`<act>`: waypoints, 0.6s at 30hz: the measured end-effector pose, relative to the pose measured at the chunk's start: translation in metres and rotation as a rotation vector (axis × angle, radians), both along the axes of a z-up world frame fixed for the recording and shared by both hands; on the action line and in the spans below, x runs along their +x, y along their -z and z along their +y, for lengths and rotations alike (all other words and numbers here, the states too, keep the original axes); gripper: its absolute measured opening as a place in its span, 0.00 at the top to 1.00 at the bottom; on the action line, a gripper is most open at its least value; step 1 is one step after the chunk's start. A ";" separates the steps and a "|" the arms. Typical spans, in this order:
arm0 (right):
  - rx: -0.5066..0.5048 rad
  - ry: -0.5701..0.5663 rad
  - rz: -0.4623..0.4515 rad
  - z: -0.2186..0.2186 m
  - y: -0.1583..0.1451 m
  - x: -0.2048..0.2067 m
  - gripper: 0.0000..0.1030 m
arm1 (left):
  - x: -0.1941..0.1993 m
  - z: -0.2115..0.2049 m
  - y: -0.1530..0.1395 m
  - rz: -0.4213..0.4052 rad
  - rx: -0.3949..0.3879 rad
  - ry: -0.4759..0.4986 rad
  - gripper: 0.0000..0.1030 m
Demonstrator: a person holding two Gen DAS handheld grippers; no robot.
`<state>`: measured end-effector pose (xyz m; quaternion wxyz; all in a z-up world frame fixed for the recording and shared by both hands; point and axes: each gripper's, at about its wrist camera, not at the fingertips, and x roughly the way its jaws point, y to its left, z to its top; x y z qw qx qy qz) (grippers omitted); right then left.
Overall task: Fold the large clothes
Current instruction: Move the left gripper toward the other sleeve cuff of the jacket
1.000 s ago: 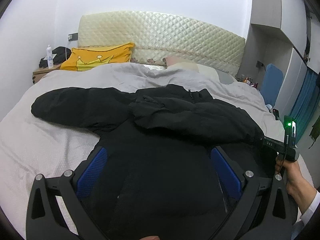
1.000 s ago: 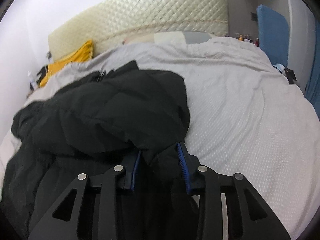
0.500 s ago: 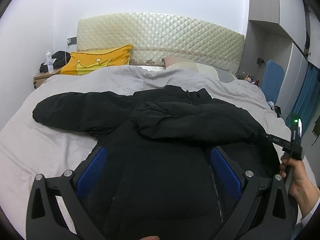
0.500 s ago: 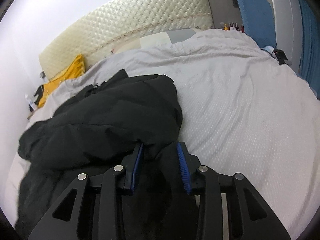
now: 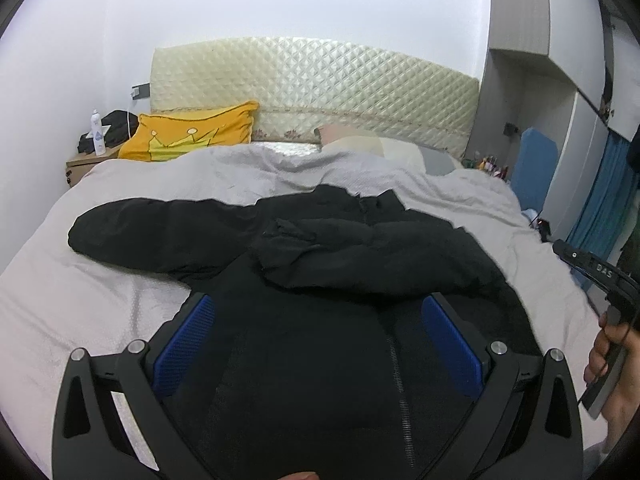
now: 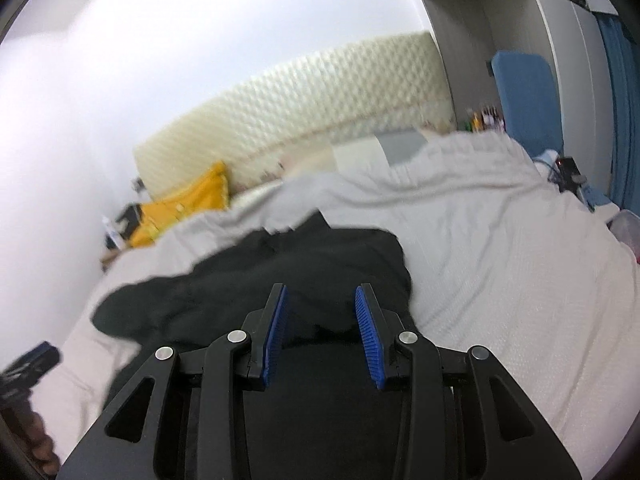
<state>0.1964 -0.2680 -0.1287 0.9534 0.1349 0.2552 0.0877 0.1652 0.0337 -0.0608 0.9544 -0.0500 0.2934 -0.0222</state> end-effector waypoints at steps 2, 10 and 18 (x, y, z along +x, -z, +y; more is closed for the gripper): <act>-0.018 -0.007 -0.036 0.005 -0.013 -0.015 0.67 | -0.006 -0.004 -0.011 -0.012 -0.007 0.006 0.00; -0.001 -0.038 -0.127 0.013 -0.042 -0.069 0.67 | -0.038 -0.025 -0.043 -0.096 0.005 0.059 0.00; -0.032 -0.042 -0.189 0.023 -0.051 -0.109 0.67 | -0.049 -0.029 -0.046 -0.120 -0.034 0.095 0.00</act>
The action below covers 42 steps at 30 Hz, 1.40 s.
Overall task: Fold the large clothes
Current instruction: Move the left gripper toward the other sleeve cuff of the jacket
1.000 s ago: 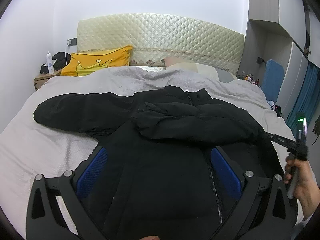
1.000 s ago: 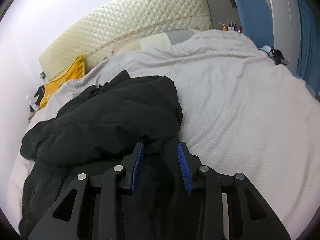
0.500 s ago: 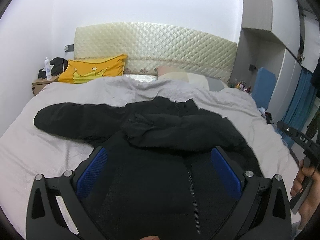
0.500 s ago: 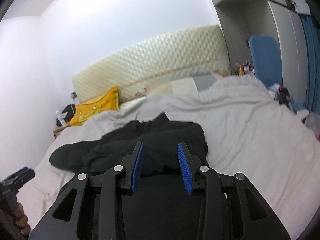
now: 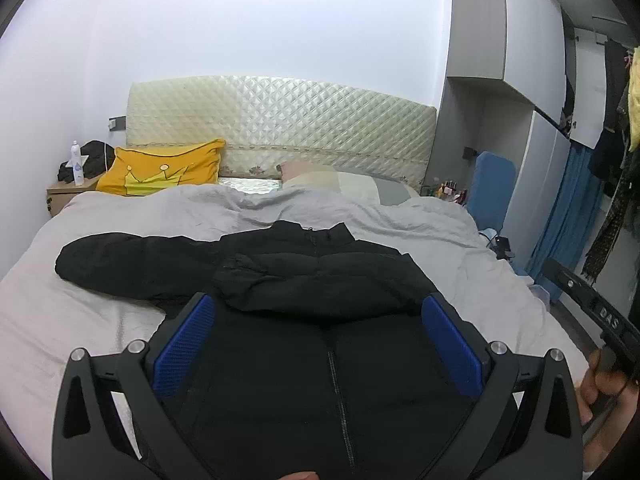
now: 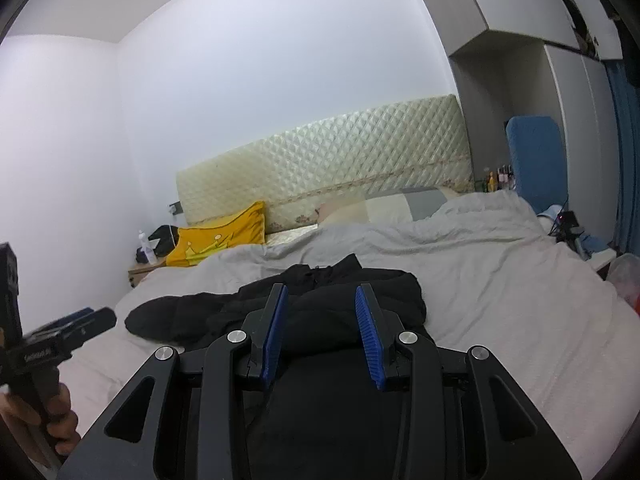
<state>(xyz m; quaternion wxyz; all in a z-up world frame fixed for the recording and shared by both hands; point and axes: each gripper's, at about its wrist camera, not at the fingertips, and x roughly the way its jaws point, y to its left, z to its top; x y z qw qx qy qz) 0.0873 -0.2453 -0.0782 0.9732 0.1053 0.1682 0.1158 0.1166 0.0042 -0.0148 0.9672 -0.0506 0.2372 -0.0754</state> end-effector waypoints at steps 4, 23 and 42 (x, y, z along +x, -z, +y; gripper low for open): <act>-0.025 0.011 -0.025 0.007 0.004 -0.017 0.67 | -0.004 -0.002 0.005 -0.015 0.007 -0.001 0.00; -0.104 0.040 -0.031 0.025 0.045 -0.049 0.66 | -0.005 0.011 0.039 0.023 0.003 0.009 0.00; -0.088 0.073 0.020 0.014 0.066 -0.033 0.62 | 0.086 0.113 0.038 0.153 -0.026 -0.101 0.00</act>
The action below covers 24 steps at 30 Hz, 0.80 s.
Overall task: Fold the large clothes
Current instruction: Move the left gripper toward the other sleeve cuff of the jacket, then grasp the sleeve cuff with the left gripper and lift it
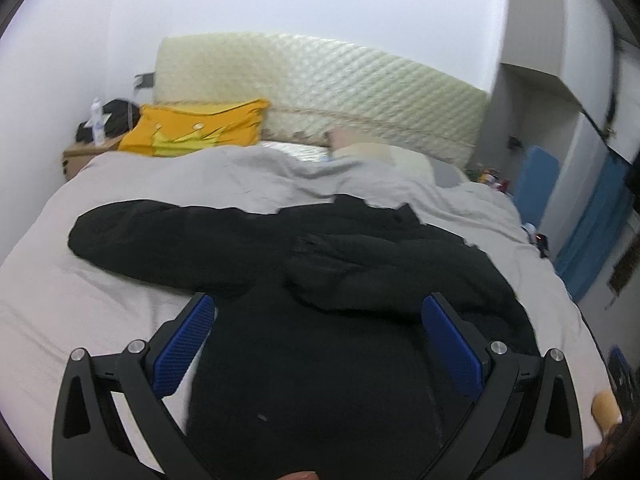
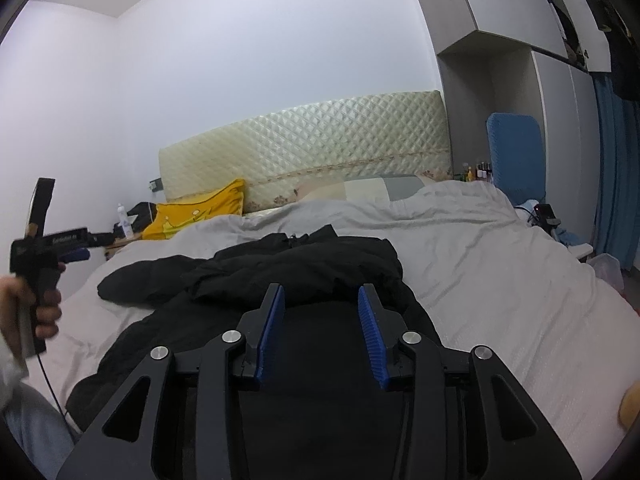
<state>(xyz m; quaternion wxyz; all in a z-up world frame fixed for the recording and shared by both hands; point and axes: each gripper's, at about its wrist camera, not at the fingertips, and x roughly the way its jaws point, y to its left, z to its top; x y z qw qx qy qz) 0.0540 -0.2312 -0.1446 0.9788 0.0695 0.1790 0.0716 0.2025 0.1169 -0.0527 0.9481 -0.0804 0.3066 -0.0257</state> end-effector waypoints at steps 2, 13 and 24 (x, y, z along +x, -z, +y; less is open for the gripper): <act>0.006 0.000 0.003 -0.001 0.003 0.002 0.61 | 0.017 0.023 -0.001 0.021 0.000 -0.044 0.00; -0.012 -0.020 0.068 0.007 0.025 0.021 0.50 | 0.088 0.143 0.013 0.094 -0.066 -0.199 0.00; -0.044 0.007 0.148 0.033 0.046 0.042 0.18 | 0.119 0.268 0.106 0.210 -0.314 -0.318 0.00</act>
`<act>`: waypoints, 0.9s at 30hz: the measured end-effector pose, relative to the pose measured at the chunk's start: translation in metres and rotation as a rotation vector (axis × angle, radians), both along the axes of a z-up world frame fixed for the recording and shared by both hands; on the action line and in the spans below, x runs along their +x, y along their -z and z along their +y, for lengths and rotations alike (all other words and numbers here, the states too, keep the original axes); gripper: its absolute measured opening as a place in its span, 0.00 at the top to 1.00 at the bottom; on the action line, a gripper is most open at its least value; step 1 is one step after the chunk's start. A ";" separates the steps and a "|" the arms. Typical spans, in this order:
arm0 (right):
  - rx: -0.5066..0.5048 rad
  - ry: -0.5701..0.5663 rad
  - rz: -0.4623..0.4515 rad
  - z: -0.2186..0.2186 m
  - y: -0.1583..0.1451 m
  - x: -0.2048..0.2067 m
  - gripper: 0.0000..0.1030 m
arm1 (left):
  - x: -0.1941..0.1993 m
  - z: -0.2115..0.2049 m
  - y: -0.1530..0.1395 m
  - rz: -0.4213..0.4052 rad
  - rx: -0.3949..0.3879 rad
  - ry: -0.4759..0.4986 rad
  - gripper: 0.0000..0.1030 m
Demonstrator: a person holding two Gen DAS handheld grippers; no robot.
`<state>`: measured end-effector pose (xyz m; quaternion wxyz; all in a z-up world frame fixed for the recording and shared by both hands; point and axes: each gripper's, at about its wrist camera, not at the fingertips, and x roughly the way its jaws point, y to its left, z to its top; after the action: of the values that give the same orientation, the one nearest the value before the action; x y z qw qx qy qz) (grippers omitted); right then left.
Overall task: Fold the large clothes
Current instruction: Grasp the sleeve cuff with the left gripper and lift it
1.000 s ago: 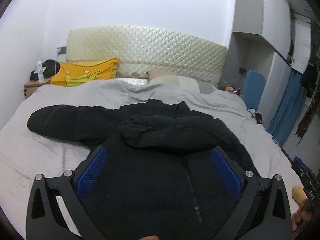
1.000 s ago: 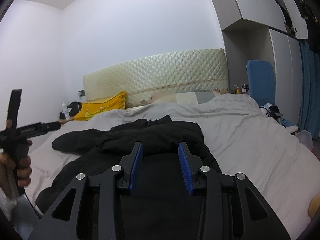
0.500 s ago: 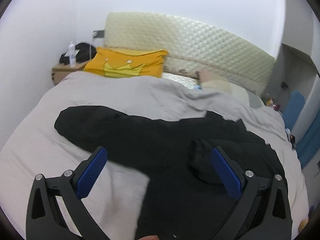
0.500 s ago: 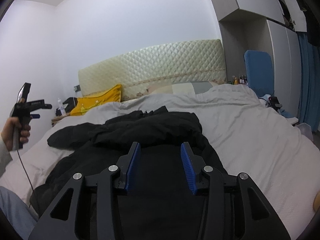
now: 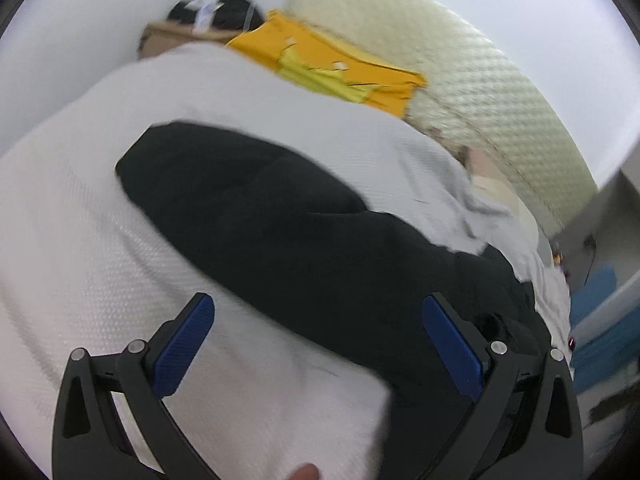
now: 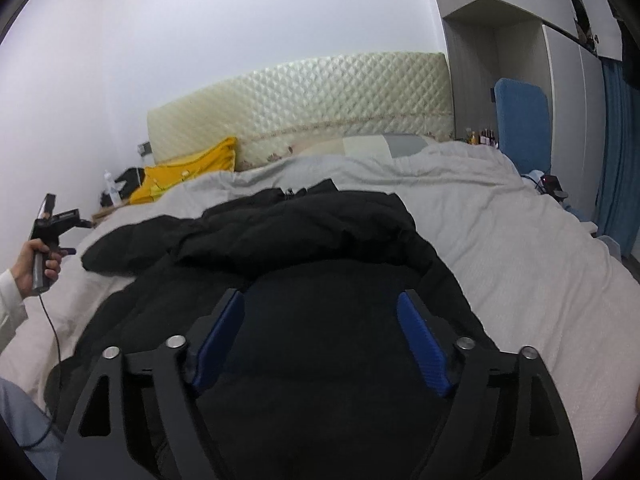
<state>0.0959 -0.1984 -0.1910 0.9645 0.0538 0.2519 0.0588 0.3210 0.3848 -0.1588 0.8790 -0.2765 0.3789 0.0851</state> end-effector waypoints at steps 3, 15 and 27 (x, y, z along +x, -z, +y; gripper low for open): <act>0.006 0.016 0.020 0.005 0.005 0.009 0.16 | 0.005 0.032 0.025 -0.001 -0.066 -0.038 0.00; 0.019 0.091 0.103 0.024 0.022 0.039 0.16 | 0.035 0.110 0.105 -0.124 -0.386 -0.210 0.08; -0.005 0.095 0.122 0.035 0.027 0.051 0.15 | 0.064 0.109 0.095 -0.171 -0.326 -0.218 0.82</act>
<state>0.1473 -0.1632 -0.2181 0.9491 0.0667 0.3077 0.0089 0.3853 0.4940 -0.2535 0.8372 -0.4605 0.2796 0.0937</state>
